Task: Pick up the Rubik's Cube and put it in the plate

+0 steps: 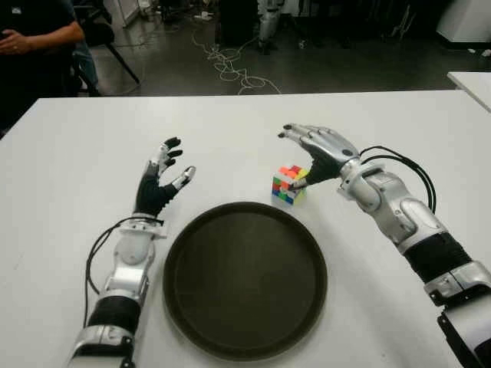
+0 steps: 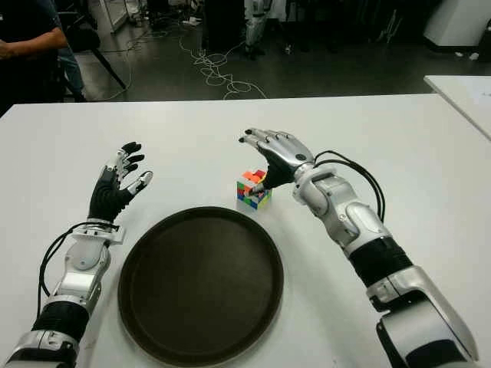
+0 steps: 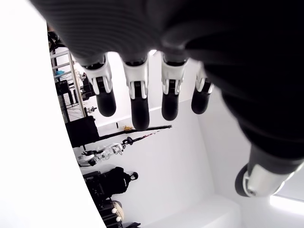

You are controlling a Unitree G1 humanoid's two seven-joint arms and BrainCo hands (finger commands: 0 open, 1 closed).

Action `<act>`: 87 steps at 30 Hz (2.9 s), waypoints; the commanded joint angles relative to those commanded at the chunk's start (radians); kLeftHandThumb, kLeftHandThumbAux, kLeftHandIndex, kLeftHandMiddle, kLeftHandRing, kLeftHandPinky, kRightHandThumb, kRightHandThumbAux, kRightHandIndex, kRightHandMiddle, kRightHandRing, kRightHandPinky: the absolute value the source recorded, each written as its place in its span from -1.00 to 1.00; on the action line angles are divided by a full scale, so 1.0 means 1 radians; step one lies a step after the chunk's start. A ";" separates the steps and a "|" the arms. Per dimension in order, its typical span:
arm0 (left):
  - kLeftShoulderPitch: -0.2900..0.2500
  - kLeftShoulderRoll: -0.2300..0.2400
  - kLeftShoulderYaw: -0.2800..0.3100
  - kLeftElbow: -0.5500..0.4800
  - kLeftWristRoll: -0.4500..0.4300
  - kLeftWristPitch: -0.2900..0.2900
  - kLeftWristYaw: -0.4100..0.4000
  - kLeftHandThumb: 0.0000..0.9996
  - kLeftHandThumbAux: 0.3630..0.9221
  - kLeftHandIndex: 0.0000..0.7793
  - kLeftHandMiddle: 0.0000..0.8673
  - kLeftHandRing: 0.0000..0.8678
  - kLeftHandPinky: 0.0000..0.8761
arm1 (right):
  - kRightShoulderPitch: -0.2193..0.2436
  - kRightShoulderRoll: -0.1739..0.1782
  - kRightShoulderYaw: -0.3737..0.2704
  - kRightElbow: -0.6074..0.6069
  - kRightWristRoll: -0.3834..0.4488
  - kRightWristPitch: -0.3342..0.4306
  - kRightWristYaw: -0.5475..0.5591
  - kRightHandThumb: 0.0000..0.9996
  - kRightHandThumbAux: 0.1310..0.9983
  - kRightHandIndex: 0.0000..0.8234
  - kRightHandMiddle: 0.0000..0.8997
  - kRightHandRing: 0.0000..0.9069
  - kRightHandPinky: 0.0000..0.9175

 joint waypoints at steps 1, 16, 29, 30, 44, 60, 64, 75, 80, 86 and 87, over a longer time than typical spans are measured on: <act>0.000 0.000 0.000 0.000 0.000 0.000 0.000 -0.86 -0.14 -0.72 -0.67 -0.69 -0.73 | -0.001 0.000 0.002 0.001 -0.001 0.000 0.003 -1.00 0.43 -0.84 -0.84 -0.76 -0.67; -0.006 -0.003 0.000 0.008 -0.016 0.000 -0.017 -0.90 -0.13 -0.76 -0.70 -0.75 -0.86 | -0.030 0.033 0.057 0.125 -0.030 -0.023 -0.033 -1.00 0.43 -0.82 -0.82 -0.76 -0.69; -0.005 -0.004 0.002 0.010 -0.018 0.002 -0.016 -0.89 -0.11 -0.74 -0.70 -0.76 -0.84 | -0.047 0.049 0.088 0.174 -0.056 -0.041 -0.074 -1.00 0.46 -0.83 -0.83 -0.76 -0.67; -0.004 -0.004 0.002 0.009 -0.019 0.003 -0.016 -0.89 -0.11 -0.74 -0.70 -0.76 -0.83 | -0.047 0.050 0.089 0.176 -0.056 -0.040 -0.076 -1.00 0.46 -0.83 -0.83 -0.76 -0.66; -0.004 -0.002 0.002 0.013 -0.011 -0.001 -0.008 -0.85 -0.17 -0.74 -0.69 -0.74 -0.81 | -0.051 0.066 0.100 0.211 -0.061 -0.041 -0.137 -1.00 0.52 -0.81 -0.82 -0.76 -0.65; -0.015 -0.001 0.003 0.036 -0.013 -0.015 -0.008 -0.84 -0.23 -0.71 -0.66 -0.67 -0.70 | -0.071 0.075 0.103 0.272 -0.066 -0.050 -0.186 -1.00 0.50 -0.79 -0.81 -0.72 -0.60; -0.017 -0.002 0.004 0.040 -0.017 -0.015 -0.011 -0.85 -0.24 -0.72 -0.66 -0.68 -0.74 | -0.076 0.079 0.104 0.292 -0.067 -0.053 -0.199 -1.00 0.51 -0.79 -0.81 -0.71 -0.60; -0.016 -0.003 0.004 0.038 -0.014 -0.014 -0.008 -0.85 -0.20 -0.72 -0.66 -0.72 -0.82 | -0.085 0.085 0.101 0.319 -0.061 -0.061 -0.214 -1.00 0.52 -0.79 -0.79 -0.71 -0.61; -0.015 -0.003 0.004 0.036 -0.016 -0.014 -0.009 -0.85 -0.19 -0.72 -0.67 -0.73 -0.82 | -0.090 0.087 0.098 0.335 -0.059 -0.061 -0.218 -1.00 0.52 -0.78 -0.78 -0.70 -0.60; -0.017 0.000 0.003 0.038 -0.010 -0.016 -0.006 -0.86 -0.17 -0.72 -0.68 -0.72 -0.80 | -0.108 0.094 0.093 0.387 -0.052 -0.063 -0.231 -1.00 0.49 -0.77 -0.78 -0.69 -0.59; -0.017 0.000 0.003 0.039 -0.009 -0.016 -0.006 -0.86 -0.16 -0.72 -0.68 -0.72 -0.80 | -0.109 0.096 0.092 0.389 -0.052 -0.064 -0.233 -1.00 0.48 -0.77 -0.78 -0.69 -0.59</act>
